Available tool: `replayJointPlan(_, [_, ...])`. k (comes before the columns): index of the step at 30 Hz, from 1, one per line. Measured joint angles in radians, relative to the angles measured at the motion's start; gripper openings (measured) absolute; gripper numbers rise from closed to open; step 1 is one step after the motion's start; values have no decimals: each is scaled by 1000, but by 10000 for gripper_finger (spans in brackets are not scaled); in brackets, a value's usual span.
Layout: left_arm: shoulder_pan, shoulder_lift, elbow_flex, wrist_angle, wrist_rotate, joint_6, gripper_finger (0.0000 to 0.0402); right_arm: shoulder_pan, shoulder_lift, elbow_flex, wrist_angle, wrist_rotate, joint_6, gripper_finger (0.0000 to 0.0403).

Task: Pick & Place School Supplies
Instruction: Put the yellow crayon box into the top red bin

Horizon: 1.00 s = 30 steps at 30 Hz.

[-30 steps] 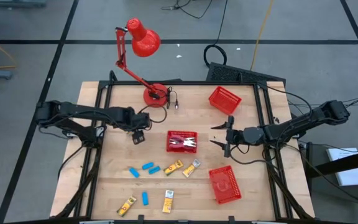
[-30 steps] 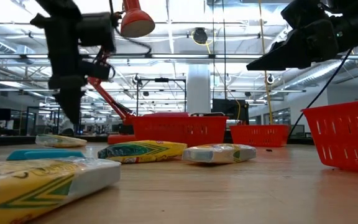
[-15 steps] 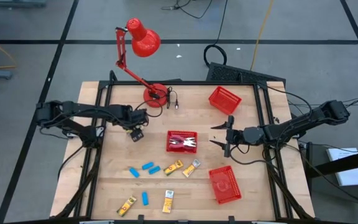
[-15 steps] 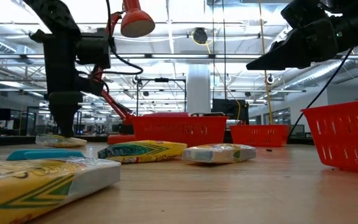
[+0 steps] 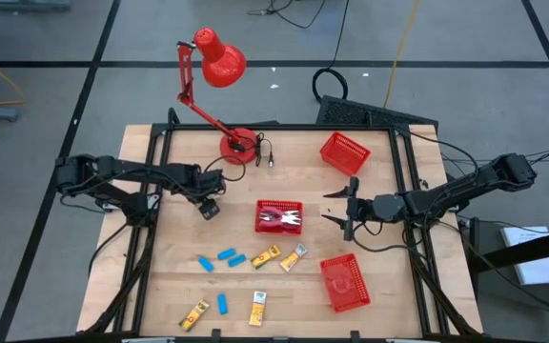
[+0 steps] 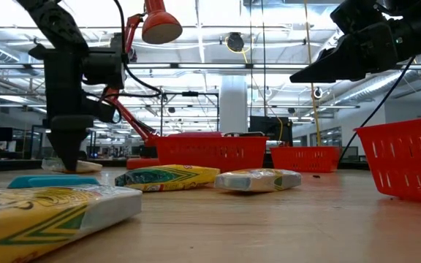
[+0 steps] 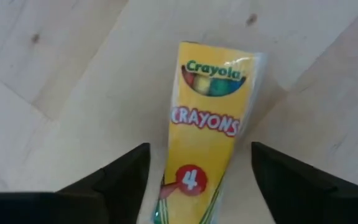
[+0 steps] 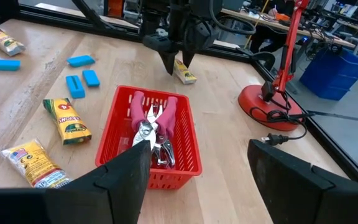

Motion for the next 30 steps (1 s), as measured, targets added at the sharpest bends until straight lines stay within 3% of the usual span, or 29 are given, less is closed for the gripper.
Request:
replayJointPlan(8, [-2,-2,-1,37,-1,-26,69,0,0,0,3,0,1,258])
replayJointPlan(20, [-35,0,65,119,-53,79,69,-27,23,0,15,-12,5,258])
replayJointPlan(30, [-18,18,239,121,-103,233,69,-180,152,0,189,-214,14,258])
